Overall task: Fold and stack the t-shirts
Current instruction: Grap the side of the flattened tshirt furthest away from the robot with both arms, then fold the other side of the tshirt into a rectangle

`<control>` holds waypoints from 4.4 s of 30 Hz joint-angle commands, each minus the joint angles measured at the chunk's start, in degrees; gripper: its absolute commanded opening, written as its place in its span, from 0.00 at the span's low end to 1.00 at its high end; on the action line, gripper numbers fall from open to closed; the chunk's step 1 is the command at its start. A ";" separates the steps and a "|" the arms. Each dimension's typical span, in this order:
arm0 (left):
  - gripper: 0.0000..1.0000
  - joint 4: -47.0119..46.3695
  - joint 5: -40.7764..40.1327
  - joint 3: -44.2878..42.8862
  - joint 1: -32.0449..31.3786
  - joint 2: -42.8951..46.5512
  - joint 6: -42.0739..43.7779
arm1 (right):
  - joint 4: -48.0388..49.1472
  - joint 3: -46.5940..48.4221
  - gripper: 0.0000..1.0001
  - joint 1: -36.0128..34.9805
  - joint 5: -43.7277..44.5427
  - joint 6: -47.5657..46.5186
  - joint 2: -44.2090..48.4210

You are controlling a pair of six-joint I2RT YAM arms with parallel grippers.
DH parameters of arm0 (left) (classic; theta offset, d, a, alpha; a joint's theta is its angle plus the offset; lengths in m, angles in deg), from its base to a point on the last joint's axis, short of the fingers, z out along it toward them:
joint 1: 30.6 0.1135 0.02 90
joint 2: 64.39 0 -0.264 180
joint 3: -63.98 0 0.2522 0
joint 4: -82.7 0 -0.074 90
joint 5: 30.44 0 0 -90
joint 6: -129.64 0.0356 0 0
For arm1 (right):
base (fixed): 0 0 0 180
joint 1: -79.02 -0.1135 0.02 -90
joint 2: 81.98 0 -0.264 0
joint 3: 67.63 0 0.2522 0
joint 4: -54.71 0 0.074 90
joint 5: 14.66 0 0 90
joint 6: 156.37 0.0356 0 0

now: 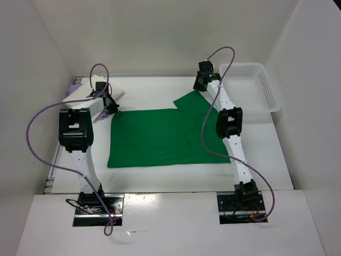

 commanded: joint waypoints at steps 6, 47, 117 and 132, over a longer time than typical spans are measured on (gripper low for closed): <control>0.00 -1.37 0.50 0.41 -0.17 3.57 -0.35 | -2.83 0.97 0.02 -1.17 -0.21 -0.28 2.13; 0.00 1.35 1.03 25.71 3.87 33.89 3.43 | -0.09 -91.73 0.00 8.67 -6.98 0.86 84.30; 0.37 -1.98 15.18 41.99 0.80 41.19 -7.12 | 12.12 -83.75 0.40 -10.40 -2.58 -0.10 54.87; 0.35 -3.83 17.02 37.23 -2.72 36.63 -7.03 | 8.96 -86.55 0.01 -12.77 -4.87 0.95 59.79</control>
